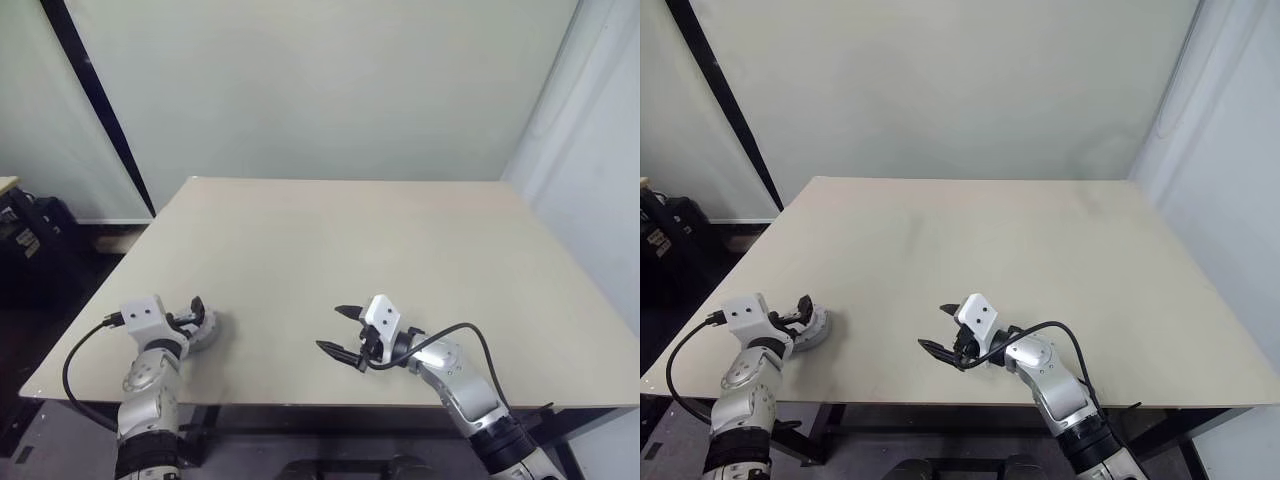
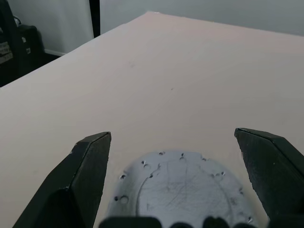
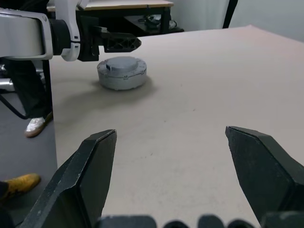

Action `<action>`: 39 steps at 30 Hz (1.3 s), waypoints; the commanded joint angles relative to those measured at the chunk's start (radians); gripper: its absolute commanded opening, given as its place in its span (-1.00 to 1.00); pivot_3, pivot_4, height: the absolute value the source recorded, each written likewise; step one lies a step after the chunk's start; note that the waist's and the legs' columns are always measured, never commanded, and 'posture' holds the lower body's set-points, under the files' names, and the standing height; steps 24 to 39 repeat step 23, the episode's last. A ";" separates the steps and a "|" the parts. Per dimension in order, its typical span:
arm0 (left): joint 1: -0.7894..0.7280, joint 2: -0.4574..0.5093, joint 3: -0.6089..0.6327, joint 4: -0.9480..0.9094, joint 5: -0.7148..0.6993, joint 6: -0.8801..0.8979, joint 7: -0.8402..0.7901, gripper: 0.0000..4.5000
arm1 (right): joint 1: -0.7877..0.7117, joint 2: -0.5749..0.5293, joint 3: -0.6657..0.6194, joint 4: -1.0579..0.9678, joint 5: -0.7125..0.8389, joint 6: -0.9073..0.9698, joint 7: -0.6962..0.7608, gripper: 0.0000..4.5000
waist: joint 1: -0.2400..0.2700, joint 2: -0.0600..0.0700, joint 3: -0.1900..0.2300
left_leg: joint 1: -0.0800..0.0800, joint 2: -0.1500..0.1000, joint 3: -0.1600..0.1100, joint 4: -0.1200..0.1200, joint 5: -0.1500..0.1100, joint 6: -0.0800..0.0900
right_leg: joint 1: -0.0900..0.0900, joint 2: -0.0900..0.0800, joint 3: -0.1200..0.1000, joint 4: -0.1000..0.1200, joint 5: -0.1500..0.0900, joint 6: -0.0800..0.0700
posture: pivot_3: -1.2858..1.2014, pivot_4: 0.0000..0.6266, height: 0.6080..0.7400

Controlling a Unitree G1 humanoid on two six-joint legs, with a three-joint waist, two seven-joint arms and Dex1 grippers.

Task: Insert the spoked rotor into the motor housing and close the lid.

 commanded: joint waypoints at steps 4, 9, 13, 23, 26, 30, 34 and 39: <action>0.030 0.036 -0.120 -0.217 -0.020 0.007 -0.205 0.98 | -0.035 0.001 -0.075 -0.003 0.022 0.028 -0.028 0.78 | 0.005 0.000 0.000 | 0.000 0.000 0.000 -0.001 0.000 0.000 | 0.000 0.000 0.000 0.000 0.000 0.000 | 0.03 -1.00 1.00; 0.102 0.097 -0.322 -0.448 -0.072 0.131 -0.462 0.98 | -0.020 -0.016 -0.210 -0.018 0.065 0.066 -0.091 0.78 | 0.000 0.001 0.000 | -0.001 -0.001 0.002 0.000 0.000 0.000 | 0.000 -0.001 0.001 -0.001 -0.001 -0.002 | 0.03 -1.00 1.00; 0.146 0.101 -0.403 -0.510 -0.079 0.166 -0.536 0.98 | 0.039 -0.055 -0.275 -0.056 0.081 0.076 -0.102 0.78 | -0.001 0.001 0.000 | -0.001 0.000 0.002 -0.003 0.000 0.000 | 0.000 -0.001 0.001 -0.001 -0.002 -0.003 | 0.03 -1.00 1.00; 0.144 0.074 -0.412 -0.470 -0.057 0.156 -0.518 0.98 | 0.115 -0.083 -0.290 -0.090 0.077 0.083 -0.116 0.78 | 0.000 0.004 0.002 | 0.000 0.002 0.003 -0.001 0.000 0.000 | 0.000 0.001 0.001 -0.001 -0.002 -0.003 | 0.03 -1.00 1.00; 0.144 0.074 -0.412 -0.470 -0.057 0.156 -0.518 0.98 | 0.115 -0.083 -0.290 -0.090 0.077 0.083 -0.116 0.78 | 0.000 0.004 0.002 | 0.000 0.002 0.003 -0.001 0.000 0.000 | 0.000 0.001 0.001 -0.001 -0.002 -0.003 | 0.03 -1.00 1.00; 0.144 0.074 -0.412 -0.470 -0.057 0.156 -0.518 0.98 | 0.115 -0.083 -0.290 -0.090 0.077 0.083 -0.116 0.78 | 0.000 0.004 0.002 | 0.000 0.002 0.003 -0.001 0.000 0.000 | 0.000 0.001 0.001 -0.001 -0.002 -0.003 | 0.03 -1.00 1.00; 0.144 0.074 -0.412 -0.470 -0.057 0.156 -0.518 0.98 | 0.115 -0.083 -0.290 -0.090 0.077 0.083 -0.116 0.78 | 0.000 0.004 0.002 | 0.000 0.002 0.003 -0.001 0.000 0.000 | 0.000 0.001 0.001 -0.001 -0.002 -0.003 | 0.03 -1.00 1.00; 0.144 0.074 -0.412 -0.470 -0.057 0.156 -0.518 0.98 | 0.115 -0.083 -0.290 -0.090 0.077 0.083 -0.116 0.78 | 0.000 0.004 0.002 | 0.000 0.002 0.003 -0.001 0.000 0.000 | 0.000 0.001 0.001 -0.001 -0.002 -0.003 | 0.03 -1.00 1.00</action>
